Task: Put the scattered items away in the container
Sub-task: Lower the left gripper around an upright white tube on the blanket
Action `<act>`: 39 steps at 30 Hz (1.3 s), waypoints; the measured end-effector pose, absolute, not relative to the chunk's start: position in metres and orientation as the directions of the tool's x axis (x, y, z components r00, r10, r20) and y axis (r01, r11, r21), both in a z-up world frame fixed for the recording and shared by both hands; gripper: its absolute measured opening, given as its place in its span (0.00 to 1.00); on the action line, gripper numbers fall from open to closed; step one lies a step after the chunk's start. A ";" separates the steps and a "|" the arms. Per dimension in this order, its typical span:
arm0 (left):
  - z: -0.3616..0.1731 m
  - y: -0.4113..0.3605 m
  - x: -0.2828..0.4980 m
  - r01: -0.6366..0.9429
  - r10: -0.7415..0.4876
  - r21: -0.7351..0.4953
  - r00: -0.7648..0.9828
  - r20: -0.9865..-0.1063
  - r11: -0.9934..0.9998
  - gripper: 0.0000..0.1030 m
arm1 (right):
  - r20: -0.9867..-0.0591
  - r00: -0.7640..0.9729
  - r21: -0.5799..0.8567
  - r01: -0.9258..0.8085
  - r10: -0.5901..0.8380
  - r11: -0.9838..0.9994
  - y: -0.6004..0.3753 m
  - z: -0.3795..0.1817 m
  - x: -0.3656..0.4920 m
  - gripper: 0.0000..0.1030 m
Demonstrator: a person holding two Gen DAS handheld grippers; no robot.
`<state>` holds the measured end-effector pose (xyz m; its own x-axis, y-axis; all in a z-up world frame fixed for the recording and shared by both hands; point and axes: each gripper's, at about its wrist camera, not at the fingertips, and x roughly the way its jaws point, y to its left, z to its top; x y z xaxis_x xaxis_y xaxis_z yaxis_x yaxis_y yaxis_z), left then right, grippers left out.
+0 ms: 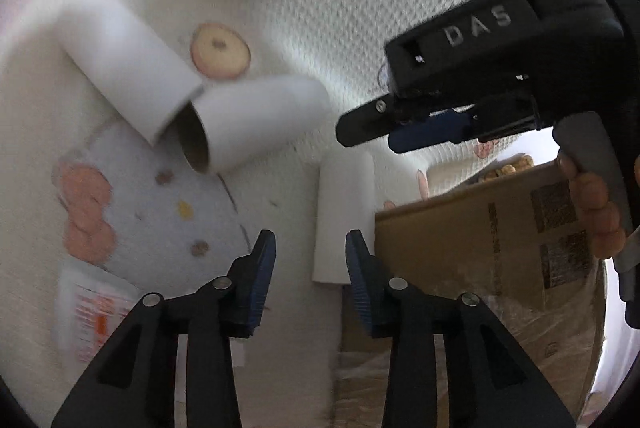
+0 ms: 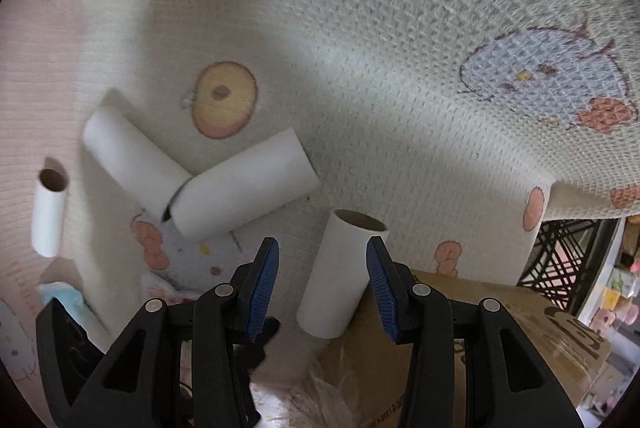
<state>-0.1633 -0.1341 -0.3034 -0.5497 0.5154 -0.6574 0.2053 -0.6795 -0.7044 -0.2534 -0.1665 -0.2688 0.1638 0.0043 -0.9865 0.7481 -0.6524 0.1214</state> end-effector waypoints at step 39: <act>-0.329 -0.128 -0.129 0.366 0.552 -0.796 -0.578 -0.601 -0.482 0.49 | -0.892 0.436 0.415 0.686 -0.119 -0.598 -0.167 -0.289 -0.230 0.49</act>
<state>-0.1290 -0.1275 -0.3287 -0.5783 0.5522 -0.6005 0.3659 -0.4823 -0.7959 -0.2296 -0.1672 -0.2890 0.4357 -0.1191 -0.8922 0.6857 -0.5982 0.4147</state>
